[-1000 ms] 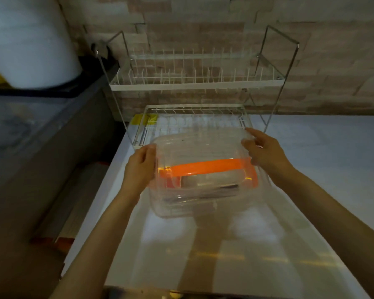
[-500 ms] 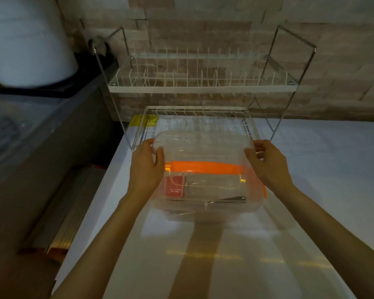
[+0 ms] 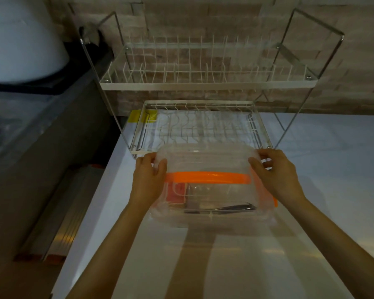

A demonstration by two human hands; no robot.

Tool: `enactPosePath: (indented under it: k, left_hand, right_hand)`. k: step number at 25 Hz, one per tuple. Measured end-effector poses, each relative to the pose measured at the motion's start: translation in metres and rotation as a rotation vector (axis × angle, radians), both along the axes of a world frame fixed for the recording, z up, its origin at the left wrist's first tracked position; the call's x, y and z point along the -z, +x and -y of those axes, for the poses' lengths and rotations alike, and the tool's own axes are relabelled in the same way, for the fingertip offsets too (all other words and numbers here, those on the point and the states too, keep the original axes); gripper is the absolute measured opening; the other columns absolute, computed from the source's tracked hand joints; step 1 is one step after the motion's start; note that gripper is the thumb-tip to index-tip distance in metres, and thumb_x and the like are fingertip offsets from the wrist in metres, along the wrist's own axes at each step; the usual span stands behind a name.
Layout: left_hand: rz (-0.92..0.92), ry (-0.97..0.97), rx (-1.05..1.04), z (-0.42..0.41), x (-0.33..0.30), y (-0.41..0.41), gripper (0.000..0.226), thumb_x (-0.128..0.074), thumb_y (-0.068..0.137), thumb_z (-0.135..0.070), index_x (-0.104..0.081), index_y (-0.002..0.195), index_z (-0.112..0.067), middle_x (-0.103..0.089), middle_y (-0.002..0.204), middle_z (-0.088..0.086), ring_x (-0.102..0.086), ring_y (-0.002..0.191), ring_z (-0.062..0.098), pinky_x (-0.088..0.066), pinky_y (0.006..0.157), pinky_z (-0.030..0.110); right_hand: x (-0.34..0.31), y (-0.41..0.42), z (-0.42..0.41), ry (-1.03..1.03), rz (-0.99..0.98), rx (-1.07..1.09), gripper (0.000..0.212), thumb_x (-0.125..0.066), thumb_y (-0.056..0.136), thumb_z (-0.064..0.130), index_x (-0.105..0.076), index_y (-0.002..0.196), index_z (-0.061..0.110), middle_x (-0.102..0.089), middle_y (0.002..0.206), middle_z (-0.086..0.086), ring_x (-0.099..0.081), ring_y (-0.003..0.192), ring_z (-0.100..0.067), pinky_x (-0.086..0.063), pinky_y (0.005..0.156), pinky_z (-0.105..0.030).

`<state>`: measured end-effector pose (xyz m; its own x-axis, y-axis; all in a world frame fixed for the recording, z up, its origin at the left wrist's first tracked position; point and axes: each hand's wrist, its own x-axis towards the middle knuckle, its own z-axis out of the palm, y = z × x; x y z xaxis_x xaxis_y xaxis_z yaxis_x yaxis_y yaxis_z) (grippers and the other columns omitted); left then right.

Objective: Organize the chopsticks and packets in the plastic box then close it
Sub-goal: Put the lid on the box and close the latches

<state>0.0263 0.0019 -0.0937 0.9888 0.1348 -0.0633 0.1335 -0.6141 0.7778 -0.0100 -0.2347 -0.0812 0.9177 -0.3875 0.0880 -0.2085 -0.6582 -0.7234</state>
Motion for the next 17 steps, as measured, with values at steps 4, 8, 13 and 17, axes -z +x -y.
enactPosePath:
  k: [4,8,13,17]
  left_hand:
    - [0.015,0.011,-0.015,-0.001,-0.003,-0.001,0.042,-0.043,0.093,-0.027,-0.046,0.131,-0.009,-0.049,0.132,0.016,-0.049,0.112,0.024,-0.038,0.09,0.033]
    - [-0.148,-0.012,0.037,-0.016,-0.005,-0.004,0.062,-0.051,0.088,-0.038,-0.028,0.143,-0.02,-0.035,0.147,0.012,-0.034,0.134,0.031,-0.034,0.107,0.049]
    - [-0.365,-0.379,0.041,-0.022,0.001,-0.017,0.058,-0.051,0.084,-0.048,-0.038,0.136,-0.024,-0.05,0.137,0.012,-0.055,0.116,0.031,-0.045,0.1,0.048]
    - [-0.351,-0.412,0.06,-0.025,-0.001,-0.019,0.072,-0.056,0.071,-0.062,-0.045,0.129,-0.022,-0.061,0.123,0.01,-0.063,0.104,0.028,-0.05,0.093,0.051]
  right_hand:
    - [-0.001,-0.002,0.001,0.064,-0.051,0.0,0.039,-0.055,0.09,0.027,-0.053,0.125,0.011,-0.058,0.123,-0.011,-0.05,0.091,-0.014,-0.033,0.076,-0.019]
    - [-0.003,-0.016,0.008,0.122,-0.189,0.003,0.059,-0.054,0.088,0.039,-0.035,0.14,0.02,-0.04,0.143,-0.013,-0.043,0.128,-0.028,-0.037,0.098,-0.034]
    - [0.002,-0.03,0.01,0.453,-0.421,0.01,0.07,-0.051,0.085,0.05,-0.028,0.144,0.02,-0.045,0.142,-0.011,-0.05,0.124,-0.03,-0.041,0.105,-0.046]
    - [-0.002,-0.03,0.004,0.441,-0.323,0.001,0.034,-0.051,0.089,0.038,-0.056,0.111,0.013,-0.062,0.104,-0.006,-0.061,0.09,-0.023,-0.052,0.078,-0.035]
